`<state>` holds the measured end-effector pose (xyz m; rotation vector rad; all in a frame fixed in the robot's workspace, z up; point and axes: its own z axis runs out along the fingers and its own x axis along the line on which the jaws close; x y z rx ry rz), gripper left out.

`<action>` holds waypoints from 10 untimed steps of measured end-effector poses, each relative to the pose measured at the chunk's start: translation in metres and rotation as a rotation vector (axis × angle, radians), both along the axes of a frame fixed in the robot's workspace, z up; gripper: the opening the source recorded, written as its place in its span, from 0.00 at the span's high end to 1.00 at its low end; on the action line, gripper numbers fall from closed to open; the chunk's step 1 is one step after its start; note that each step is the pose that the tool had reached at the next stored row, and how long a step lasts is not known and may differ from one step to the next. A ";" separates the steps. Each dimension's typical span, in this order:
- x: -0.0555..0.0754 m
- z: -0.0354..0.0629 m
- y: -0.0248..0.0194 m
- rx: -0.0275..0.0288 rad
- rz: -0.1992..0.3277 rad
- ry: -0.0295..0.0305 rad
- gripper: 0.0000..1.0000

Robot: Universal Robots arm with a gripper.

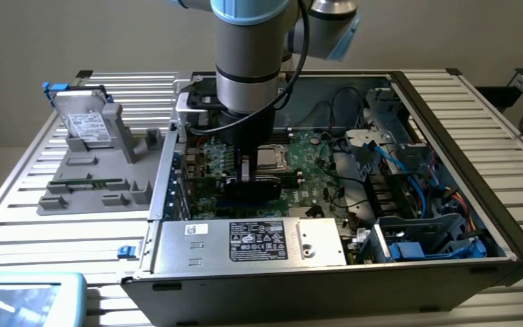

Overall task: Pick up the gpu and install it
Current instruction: 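Insert the gpu into the slot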

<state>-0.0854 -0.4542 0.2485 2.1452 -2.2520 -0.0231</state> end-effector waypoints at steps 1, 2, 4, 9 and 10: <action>0.000 0.0000 0.0000 0.0000 0.000 0.0000 0.72; 0.000 0.0000 0.0000 0.0000 0.000 0.0001 0.72; 0.000 0.0000 0.0000 -0.0002 0.000 0.0003 0.72; 0.000 0.0001 -0.0005 -0.0012 0.000 0.0021 0.72; 0.000 0.0002 -0.0007 -0.0013 0.000 0.0023 0.72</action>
